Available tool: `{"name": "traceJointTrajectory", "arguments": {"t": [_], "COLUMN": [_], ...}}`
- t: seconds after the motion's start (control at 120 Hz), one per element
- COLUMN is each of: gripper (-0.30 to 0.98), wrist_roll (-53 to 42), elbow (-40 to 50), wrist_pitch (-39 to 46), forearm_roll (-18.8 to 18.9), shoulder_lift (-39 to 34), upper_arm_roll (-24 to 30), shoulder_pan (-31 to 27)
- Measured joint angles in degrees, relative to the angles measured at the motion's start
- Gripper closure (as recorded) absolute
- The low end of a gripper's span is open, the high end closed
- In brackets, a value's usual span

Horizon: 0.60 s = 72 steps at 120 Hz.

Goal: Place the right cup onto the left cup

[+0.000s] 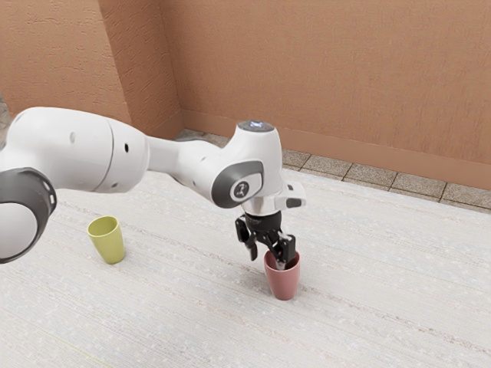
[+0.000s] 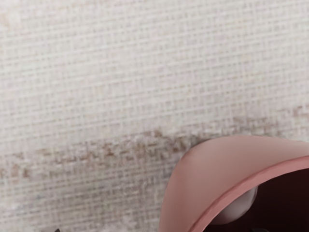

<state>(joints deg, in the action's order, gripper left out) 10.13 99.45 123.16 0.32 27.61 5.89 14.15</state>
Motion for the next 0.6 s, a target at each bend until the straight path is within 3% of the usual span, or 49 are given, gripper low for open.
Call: {"name": "traceJointTrajectory", "arguments": {"t": [0.15, 0.258, 0.6], "gripper": [0.49, 0.63, 0.76], "wrist_roll": [0.1, 0.1, 0.4], "elbow": [0.0, 0.0, 0.0], "wrist_pitch": [0.4, 0.7, 1.1], "forearm_roll": [0.0, 0.0, 0.1], "shoulder_lift": [0.5, 0.6, 0.4], "upper_arm_roll": [0.0, 0.0, 0.0], "shoulder_pan": [0.0, 0.1, 0.1]}}
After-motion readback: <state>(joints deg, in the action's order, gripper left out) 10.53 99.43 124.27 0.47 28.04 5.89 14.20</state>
